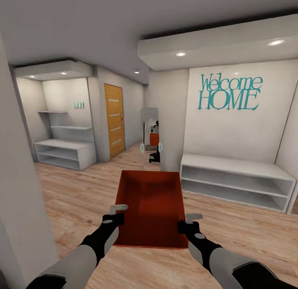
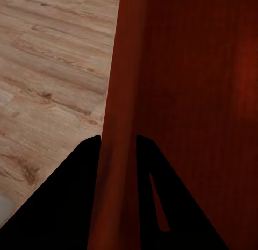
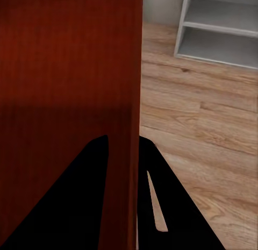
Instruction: Move the two storage containers from the living room to the garage. In the garage, place one container on the floor and stack the other container on top of it (either order is fine).
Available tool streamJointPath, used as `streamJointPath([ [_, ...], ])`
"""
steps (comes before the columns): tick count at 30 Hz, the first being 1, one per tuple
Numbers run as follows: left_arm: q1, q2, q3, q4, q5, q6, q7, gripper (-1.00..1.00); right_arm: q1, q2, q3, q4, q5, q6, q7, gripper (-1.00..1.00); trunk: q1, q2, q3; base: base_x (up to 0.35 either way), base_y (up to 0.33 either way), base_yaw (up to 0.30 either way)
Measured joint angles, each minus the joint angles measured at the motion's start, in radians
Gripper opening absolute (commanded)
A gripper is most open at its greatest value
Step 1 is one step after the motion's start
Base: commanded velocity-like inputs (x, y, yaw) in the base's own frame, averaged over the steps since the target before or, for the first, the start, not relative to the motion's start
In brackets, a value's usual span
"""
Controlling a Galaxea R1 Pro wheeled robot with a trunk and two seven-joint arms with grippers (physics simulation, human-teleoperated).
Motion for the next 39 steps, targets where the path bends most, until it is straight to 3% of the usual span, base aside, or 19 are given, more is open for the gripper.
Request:
streamJointPath([
  [16, 0.0, 0.0, -0.001, 0.0, 0.0, 0.0, 0.0, -1.0, 0.001, -0.001, -0.001, 0.0, 0.0, 0.0, 0.001, -1.0, 0.0, 0.0, 0.0, 0.322, 0.0, 0.004],
  [29, 0.0, 0.0, 0.0, -0.001, 0.0, 0.0, 0.0, -1.0, 0.0, 0.0, 0.001, -0.001, -0.002, 0.0, 0.0, -1.0, 0.0, 0.0, 0.0, 0.322, 0.0, 0.231],
  [39, 0.0, 0.0, 0.0, -0.001, -0.001, 0.0, 0.0, -1.0, 0.0, 0.0, 0.001, -0.001, -0.001, 0.0, 0.0, -1.0, 0.0, 0.0, 0.0, 0.322, 0.0, 0.018],
])
